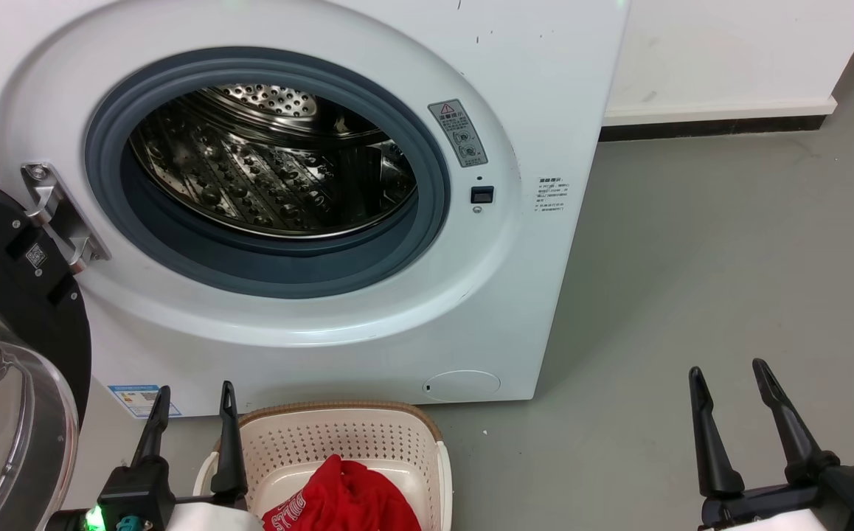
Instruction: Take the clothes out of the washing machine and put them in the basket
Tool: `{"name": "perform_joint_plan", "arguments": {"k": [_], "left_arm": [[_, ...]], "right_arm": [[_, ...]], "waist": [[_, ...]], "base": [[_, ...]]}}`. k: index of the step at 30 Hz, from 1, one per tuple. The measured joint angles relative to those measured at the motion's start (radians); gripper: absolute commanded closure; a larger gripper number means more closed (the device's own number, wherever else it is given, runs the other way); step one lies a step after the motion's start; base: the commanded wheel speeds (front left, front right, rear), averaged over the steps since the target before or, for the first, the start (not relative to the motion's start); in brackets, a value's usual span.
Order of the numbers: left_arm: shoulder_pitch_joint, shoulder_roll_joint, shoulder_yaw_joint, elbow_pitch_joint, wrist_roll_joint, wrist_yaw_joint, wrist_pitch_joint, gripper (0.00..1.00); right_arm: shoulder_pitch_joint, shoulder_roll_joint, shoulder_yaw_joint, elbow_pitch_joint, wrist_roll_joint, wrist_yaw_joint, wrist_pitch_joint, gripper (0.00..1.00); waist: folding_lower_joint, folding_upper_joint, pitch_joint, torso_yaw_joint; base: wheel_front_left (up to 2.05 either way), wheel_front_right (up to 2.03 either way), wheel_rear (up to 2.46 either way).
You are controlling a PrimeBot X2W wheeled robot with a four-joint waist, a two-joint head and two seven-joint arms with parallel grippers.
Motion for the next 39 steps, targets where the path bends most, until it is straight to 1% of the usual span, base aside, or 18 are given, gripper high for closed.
{"name": "perform_joint_plan", "arguments": {"k": [9, 10, 16, 25, 26, 39], "left_arm": [[0.001, -0.007, 0.013, -0.001, 0.011, -0.009, 0.000, 0.00], [0.001, -0.008, 0.014, 0.002, 0.013, -0.009, 0.000, 1.00], [0.013, -0.015, 0.012, 0.061, -0.001, -0.009, 0.015, 1.00], [0.001, -0.015, 0.024, 0.079, -0.185, -0.024, 0.059, 1.00], [-0.003, -0.016, 0.023, 0.081, -0.225, -0.027, 0.070, 1.00], [-0.031, -0.016, 0.029, 0.097, -0.460, -0.045, 0.121, 1.00]], "right_arm": [[0.000, 0.000, 0.001, 0.000, 0.002, 0.000, 0.000, 0.00], [0.000, 0.000, 0.001, 0.003, 0.002, 0.000, 0.000, 1.00], [0.003, 0.000, 0.004, 0.053, 0.017, 0.000, 0.007, 1.00], [-0.004, -0.008, 0.006, 0.087, 0.215, 0.000, 0.037, 1.00], [-0.013, -0.010, 0.005, 0.095, 0.257, 0.000, 0.045, 1.00], [-0.055, -0.022, 0.004, 0.138, 0.503, 0.000, 0.088, 1.00]], "waist": [[0.0000, 0.0000, 0.000, -0.003], [0.0000, 0.0000, 0.001, -0.003], [0.0000, 0.0000, 0.001, -0.003], [0.0001, 0.0000, -0.001, 0.000], [0.0001, 0.0000, -0.001, 0.001], [0.0001, 0.0000, -0.003, 0.005]], "base": [[0.00, 0.00, 0.00], [0.00, 0.00, 0.00], [0.00, 0.00, 0.00], [0.00, 0.00, 0.00], [0.00, 0.00, 0.00], [0.00, 0.00, 0.00]]}}
